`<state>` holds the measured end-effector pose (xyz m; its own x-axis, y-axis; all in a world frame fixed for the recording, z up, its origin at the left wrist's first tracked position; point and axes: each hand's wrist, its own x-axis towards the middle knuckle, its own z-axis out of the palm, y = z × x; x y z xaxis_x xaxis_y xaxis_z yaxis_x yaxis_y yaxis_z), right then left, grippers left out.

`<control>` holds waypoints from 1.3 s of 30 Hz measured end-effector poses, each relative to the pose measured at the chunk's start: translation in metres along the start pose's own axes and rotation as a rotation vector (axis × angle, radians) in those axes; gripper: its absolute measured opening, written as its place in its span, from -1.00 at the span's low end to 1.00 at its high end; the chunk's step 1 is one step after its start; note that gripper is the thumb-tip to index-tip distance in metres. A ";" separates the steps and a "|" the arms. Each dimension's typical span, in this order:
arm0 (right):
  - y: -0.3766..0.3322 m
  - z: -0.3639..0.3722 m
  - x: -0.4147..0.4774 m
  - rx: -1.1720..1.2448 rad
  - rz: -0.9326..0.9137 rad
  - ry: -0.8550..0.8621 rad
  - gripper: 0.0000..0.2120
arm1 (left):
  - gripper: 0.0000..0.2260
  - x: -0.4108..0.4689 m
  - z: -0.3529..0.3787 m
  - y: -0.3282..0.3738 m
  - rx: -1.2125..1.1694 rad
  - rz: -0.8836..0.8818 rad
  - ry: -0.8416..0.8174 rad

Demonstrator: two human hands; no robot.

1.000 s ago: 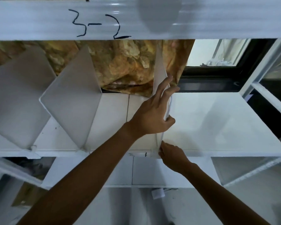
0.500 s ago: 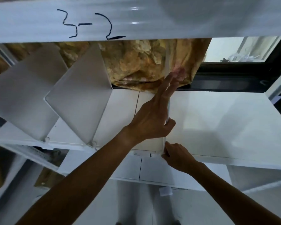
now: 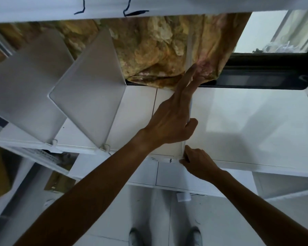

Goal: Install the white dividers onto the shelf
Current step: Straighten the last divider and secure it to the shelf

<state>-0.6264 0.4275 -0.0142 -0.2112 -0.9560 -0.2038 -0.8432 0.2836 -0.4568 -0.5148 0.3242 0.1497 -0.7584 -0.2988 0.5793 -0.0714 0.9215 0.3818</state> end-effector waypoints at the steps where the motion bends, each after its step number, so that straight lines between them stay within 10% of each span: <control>1: -0.001 0.001 0.001 -0.007 -0.005 0.001 -0.76 | -0.29 0.000 -0.002 -0.001 0.002 -0.003 0.005; 39: -0.029 0.014 0.022 -0.059 -0.073 -0.038 -0.76 | -0.28 -0.025 -0.030 -0.023 0.029 -0.080 0.014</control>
<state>-0.6000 0.3998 -0.0173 -0.1303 -0.9701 -0.2047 -0.8834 0.2074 -0.4203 -0.4747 0.3029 0.1482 -0.7402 -0.3755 0.5578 -0.1504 0.9010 0.4069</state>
